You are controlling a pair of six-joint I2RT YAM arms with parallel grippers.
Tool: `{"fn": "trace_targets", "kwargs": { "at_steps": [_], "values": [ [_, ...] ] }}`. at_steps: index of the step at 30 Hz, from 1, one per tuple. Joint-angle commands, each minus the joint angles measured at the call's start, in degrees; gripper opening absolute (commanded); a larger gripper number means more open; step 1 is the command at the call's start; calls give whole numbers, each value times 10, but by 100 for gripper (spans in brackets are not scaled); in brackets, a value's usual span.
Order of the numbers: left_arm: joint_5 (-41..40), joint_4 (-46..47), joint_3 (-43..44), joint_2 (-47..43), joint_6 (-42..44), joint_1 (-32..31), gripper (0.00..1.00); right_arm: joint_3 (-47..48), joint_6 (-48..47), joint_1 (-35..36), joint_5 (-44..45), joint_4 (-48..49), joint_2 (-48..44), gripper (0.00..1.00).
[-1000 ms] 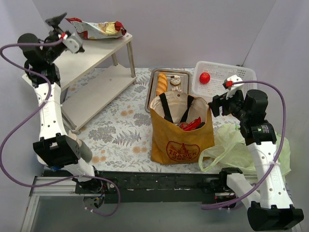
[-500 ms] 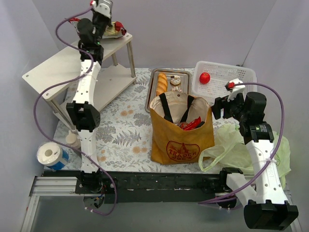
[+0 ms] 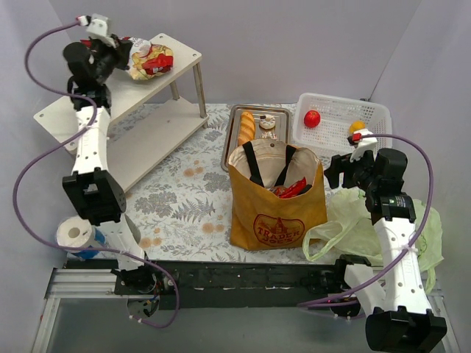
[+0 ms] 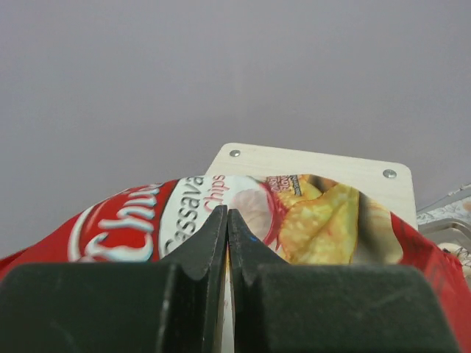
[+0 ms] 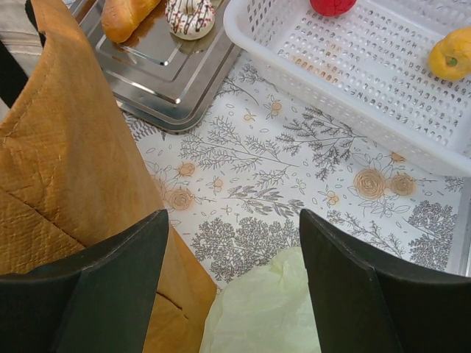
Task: Untie the knot of the grocery bags and take out the mixed food
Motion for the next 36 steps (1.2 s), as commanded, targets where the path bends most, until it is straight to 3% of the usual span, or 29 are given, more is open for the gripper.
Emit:
{"fn": "trace_targets", "kwargs": {
  "at_steps": [1, 5, 7, 12, 17, 22, 28, 36],
  "values": [
    [147, -44, -54, -82, -23, 18, 0, -9, 16, -5, -16, 30, 8, 78],
    [163, 4, -41, -84, -80, 16, 0, -12, 24, -5, -21, 42, 24, 78],
    [147, 5, 18, -65, -112, 13, 0, -10, 27, -5, -23, 48, 31, 78],
    [11, 0, 128, -5, -116, -1, 0, -12, 31, -5, -52, 63, 28, 76],
    [8, -28, 244, 83, -124, -17, 0, -14, 34, -6, -66, 65, 24, 75],
    [27, -60, 235, 111, -92, -64, 0, -19, 32, -6, -59, 56, 21, 75],
    [-3, -102, 211, 117, -86, -67, 0, -20, 24, -7, -47, 43, 12, 75],
    [136, -188, 55, 8, 6, -67, 0, -44, 25, -16, -42, 43, 1, 76]
  ]
}}
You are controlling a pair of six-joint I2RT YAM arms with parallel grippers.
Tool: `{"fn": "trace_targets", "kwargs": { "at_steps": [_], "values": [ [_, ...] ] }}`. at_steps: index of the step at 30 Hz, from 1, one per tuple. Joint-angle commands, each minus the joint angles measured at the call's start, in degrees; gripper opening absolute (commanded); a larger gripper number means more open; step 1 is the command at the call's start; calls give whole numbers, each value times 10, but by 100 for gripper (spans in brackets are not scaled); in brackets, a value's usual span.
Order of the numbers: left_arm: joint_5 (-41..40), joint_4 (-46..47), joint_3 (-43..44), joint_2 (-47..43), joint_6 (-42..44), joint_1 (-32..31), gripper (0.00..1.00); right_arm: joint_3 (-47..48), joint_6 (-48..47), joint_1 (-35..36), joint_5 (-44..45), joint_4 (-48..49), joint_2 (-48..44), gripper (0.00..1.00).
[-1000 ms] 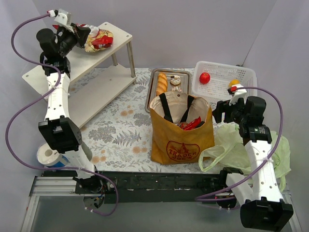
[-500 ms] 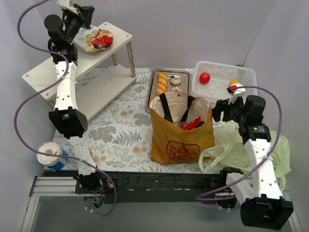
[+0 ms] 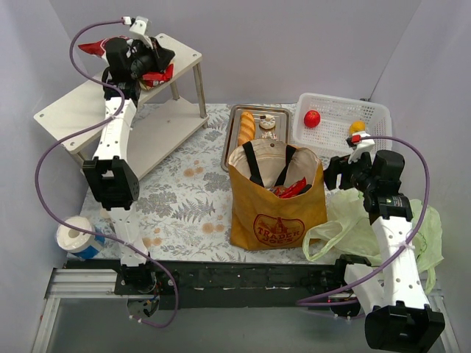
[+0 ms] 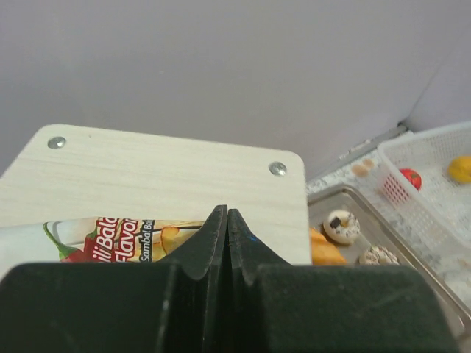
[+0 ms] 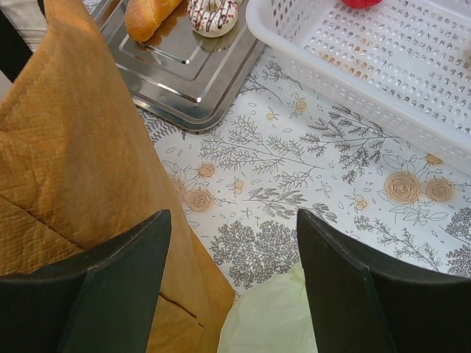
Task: Untie the knot of the grocery bags and take out the mixed food
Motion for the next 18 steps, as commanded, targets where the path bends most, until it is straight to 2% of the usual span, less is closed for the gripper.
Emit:
{"fn": "trace_targets", "kwargs": {
  "at_steps": [1, 6, 9, 10, 13, 14, 16, 17, 18],
  "values": [
    [97, -89, -91, -101, 106, 5, 0, -15, 1, -8, 4, 10, -6, 76],
    [136, -74, -172, -183, 178, 5, 0, -18, 10, -12, -1, 26, 10, 76],
    [103, 41, -232, -231, 149, 5, 0, -17, 13, -13, -2, 34, 18, 77],
    [46, 132, -252, -262, 139, 5, 6, -17, 14, -13, -2, 36, 18, 76],
    [-55, 214, -285, -295, 127, 5, 29, -24, 18, -14, -3, 43, 21, 76],
    [-136, 211, -276, -296, 129, 5, 42, -28, 19, -14, -4, 43, 20, 76],
    [-222, 177, -235, -296, 116, 5, 51, -31, 20, -15, -3, 43, 18, 76],
    [-297, 160, -224, -298, 108, 12, 58, -33, 19, -16, -3, 43, 16, 76],
    [-317, 119, -207, -301, 97, 19, 62, -35, 19, -16, -2, 41, 12, 76]
  ]
}}
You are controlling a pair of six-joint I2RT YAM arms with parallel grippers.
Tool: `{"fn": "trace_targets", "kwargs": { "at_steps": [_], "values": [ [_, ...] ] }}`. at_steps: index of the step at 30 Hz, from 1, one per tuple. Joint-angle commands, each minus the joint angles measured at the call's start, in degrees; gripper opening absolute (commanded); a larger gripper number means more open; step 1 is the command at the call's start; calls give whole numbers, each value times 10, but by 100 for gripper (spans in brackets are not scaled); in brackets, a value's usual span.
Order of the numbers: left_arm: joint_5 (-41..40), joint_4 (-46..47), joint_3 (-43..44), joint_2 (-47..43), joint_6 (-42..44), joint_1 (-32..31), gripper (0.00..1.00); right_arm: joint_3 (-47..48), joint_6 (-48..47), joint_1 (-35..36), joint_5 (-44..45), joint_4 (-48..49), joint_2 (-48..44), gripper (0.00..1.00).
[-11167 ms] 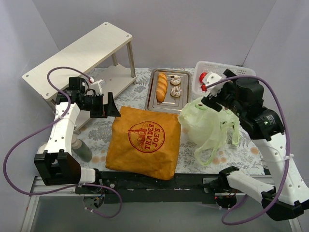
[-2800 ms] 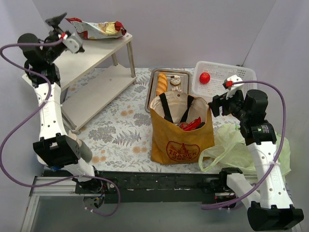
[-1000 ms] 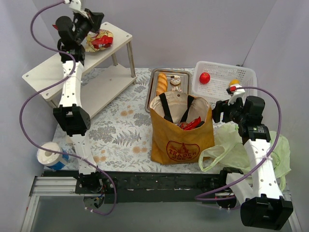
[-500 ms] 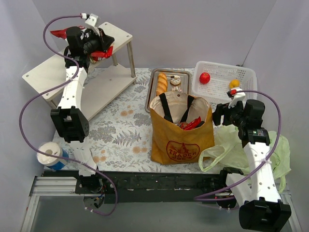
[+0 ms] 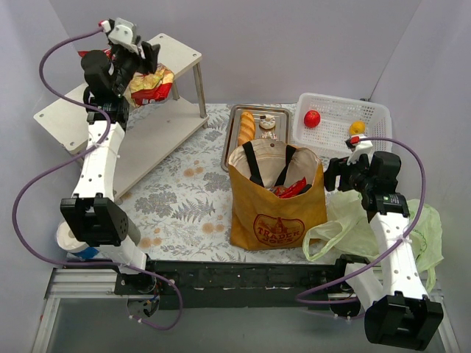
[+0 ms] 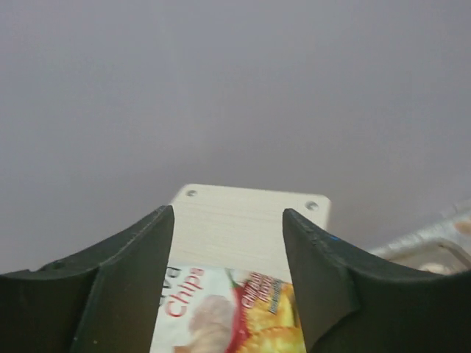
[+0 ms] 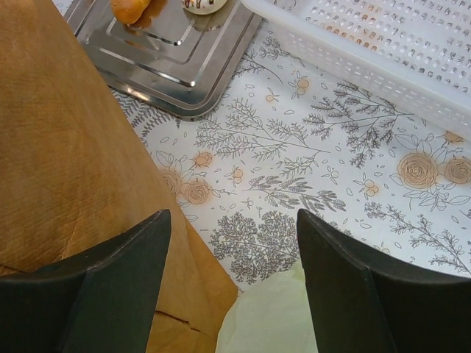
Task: Untie the knot of the grocery bags and take out the mixed food
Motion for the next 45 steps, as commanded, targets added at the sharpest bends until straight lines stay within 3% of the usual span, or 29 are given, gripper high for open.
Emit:
{"fn": "trace_targets", "kwargs": {
  "at_steps": [1, 3, 12, 18, 21, 22, 23, 26, 29, 32, 37, 41, 42, 45],
  "values": [
    [-231, -37, 59, -45, -50, 26, 64, -9, 8, -6, -1, 26, -12, 76],
    [-227, -106, 48, -66, -66, 50, 71, -15, 8, -7, 0, 23, -18, 76],
    [-277, -305, -20, -129, -266, 78, 75, -24, 8, -12, -8, 22, -17, 76],
    [-217, -280, -47, -105, -334, 84, 75, -21, 5, -13, -8, 16, -17, 77],
    [-184, -281, -20, -50, -364, 104, 62, -18, 2, -14, -4, 14, -21, 77],
    [-138, -274, -16, -29, -369, 117, 58, -18, 1, -14, -2, 12, -22, 77],
    [-115, -266, -13, -17, -373, 122, 41, -18, 0, -16, -2, 9, -25, 77],
    [-15, -225, 11, 36, -385, 129, 18, -23, -4, -19, 2, 3, -36, 77],
    [31, -199, 59, 94, -397, 128, 9, -28, -5, -22, 3, -3, -44, 77],
    [22, -198, 124, 149, -398, 124, 0, -32, -6, -28, 1, -7, -47, 77],
    [48, -182, 190, 197, -393, 117, 0, -29, -12, -32, 1, -14, -46, 76],
    [68, -153, 166, 193, -407, 116, 1, -23, -16, -34, 0, -16, -40, 77],
    [71, -145, 158, 178, -409, 115, 6, -20, -17, -34, -1, -15, -39, 76],
    [71, -131, 149, 149, -419, 116, 43, 5, -32, -33, -11, -10, -31, 76]
  ]
}}
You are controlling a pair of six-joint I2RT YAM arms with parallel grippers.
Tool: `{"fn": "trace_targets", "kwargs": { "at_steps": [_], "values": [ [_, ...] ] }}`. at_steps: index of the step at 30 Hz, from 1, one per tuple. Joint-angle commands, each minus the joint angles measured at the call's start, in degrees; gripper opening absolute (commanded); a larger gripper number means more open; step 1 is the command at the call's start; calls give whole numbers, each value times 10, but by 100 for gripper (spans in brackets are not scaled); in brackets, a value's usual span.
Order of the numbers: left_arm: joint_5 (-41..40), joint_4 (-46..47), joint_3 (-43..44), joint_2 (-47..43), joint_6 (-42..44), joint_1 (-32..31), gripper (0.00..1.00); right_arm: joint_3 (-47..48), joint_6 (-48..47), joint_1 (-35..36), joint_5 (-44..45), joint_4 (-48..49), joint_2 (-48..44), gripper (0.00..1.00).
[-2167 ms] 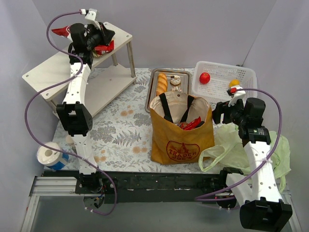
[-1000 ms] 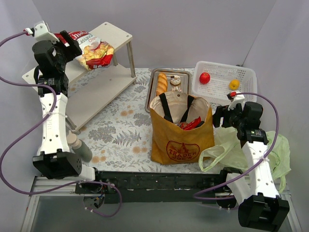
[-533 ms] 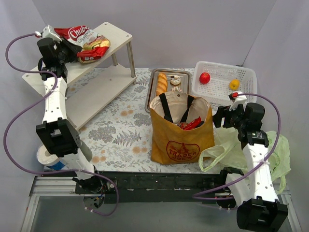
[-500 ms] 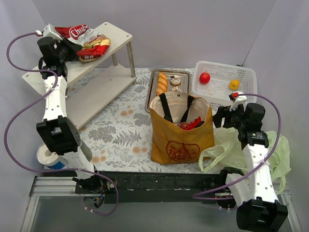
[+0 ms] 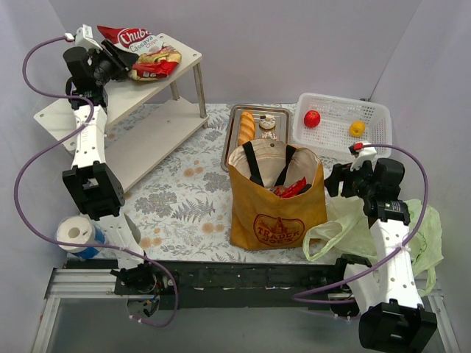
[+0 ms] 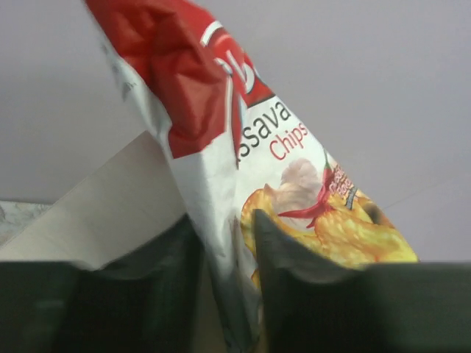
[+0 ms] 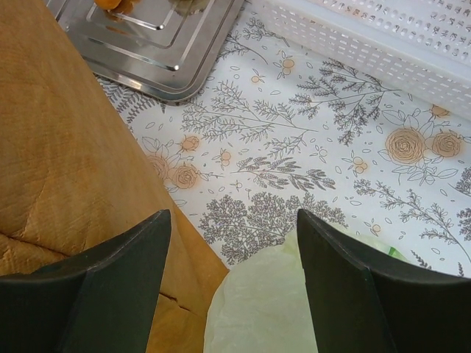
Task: Untie the knot of the grocery bags and take out the mixed food
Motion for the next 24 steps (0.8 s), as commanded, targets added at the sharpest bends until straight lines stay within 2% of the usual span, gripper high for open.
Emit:
{"fn": "trace_targets", "kwargs": {
  "at_steps": [1, 5, 8, 9, 10, 11, 12, 14, 15, 17, 18, 20, 22, 24],
  "values": [
    [4, 0, -12, -70, -13, -3, 58, 42, -22, -3, -10, 17, 12, 76],
    [-83, -27, 12, -131, -7, 12, 76, 115, -21, -4, -13, 30, 45, 76],
    [-139, -37, 16, -176, 28, 23, 81, 158, -8, -4, -30, 39, 67, 76],
    [-132, -29, 1, -187, 45, 24, 81, 167, -5, -4, -41, 43, 73, 76],
    [-113, -17, -9, -197, 77, 23, 81, 174, 3, -4, -49, 47, 82, 76],
    [-40, 24, -26, -219, 86, 24, 82, 182, 6, -3, -60, 52, 86, 76],
    [4, 57, -71, -232, 86, 23, 82, 193, 10, -3, -68, 55, 90, 76],
    [104, 159, -110, -252, 68, 17, 82, 205, 20, -2, -98, 60, 104, 76],
    [178, 163, -109, -247, 65, -6, 82, 218, 23, 0, -107, 61, 107, 75],
    [233, 115, -68, -230, 81, -45, 82, 230, 28, 5, -125, 63, 116, 75],
    [275, 87, -49, -208, 100, -91, 82, 238, 28, 8, -129, 64, 118, 75],
    [296, 16, -31, -190, 127, -140, 84, 260, 24, 17, -138, 57, 125, 75],
    [321, -14, -37, -162, 145, -190, 84, 277, 15, 25, -150, 49, 124, 75],
    [321, -77, -40, -143, 198, -228, 84, 285, -2, 44, -169, 42, 120, 75]
  ]
}}
